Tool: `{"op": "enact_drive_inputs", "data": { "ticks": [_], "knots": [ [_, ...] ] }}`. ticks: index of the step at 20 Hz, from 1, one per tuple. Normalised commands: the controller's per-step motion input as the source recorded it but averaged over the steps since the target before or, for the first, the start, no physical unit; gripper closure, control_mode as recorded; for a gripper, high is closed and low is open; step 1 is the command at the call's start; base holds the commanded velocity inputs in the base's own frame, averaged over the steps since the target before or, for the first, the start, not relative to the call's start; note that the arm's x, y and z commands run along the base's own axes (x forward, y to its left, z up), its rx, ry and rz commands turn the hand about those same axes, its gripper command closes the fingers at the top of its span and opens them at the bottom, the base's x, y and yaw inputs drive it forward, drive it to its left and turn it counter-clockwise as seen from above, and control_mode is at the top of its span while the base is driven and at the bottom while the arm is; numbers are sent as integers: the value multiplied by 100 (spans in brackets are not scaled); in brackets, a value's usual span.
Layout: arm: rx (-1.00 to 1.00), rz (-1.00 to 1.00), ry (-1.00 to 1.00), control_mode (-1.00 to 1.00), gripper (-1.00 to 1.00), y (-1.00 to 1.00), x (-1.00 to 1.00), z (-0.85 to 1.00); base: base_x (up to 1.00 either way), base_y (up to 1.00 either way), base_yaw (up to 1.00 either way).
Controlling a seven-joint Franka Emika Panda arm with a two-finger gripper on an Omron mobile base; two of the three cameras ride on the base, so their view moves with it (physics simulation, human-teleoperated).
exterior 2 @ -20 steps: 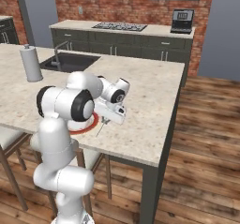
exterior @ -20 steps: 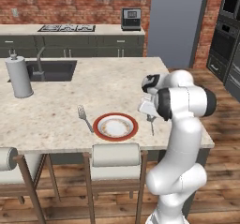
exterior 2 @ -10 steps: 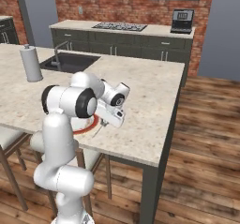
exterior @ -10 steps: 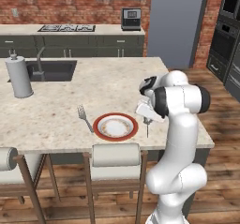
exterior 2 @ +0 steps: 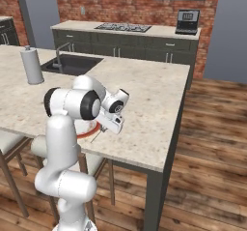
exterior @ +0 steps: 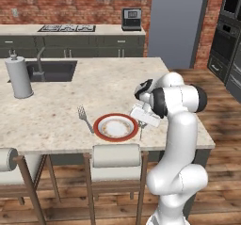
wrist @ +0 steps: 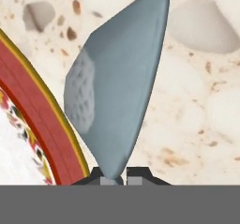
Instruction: Take the fork and place it on the left side of the plate. Then take the spoon and place it on the right side of the plate. Make sure they're directly next to the plate.
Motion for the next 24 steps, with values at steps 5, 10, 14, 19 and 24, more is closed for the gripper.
{"op": "enact_drive_inputs", "data": {
  "ticks": [5, 10, 14, 19, 24],
  "knots": [
    [0, 0, 0, -100, 100, 1, 46, -35, 0, 0, 0],
    [0, 0, 0, -100, 100, 10, 46, -28, 0, 0, 0],
    [0, 0, 0, -100, -100, 28, 33, -21, 0, 0, 0],
    [0, 0, -2, -100, -100, 26, 9, -12, 0, 0, 0],
    [0, 0, -8, -100, -100, -1, 0, -1, 0, 0, 0]
  ]
}}
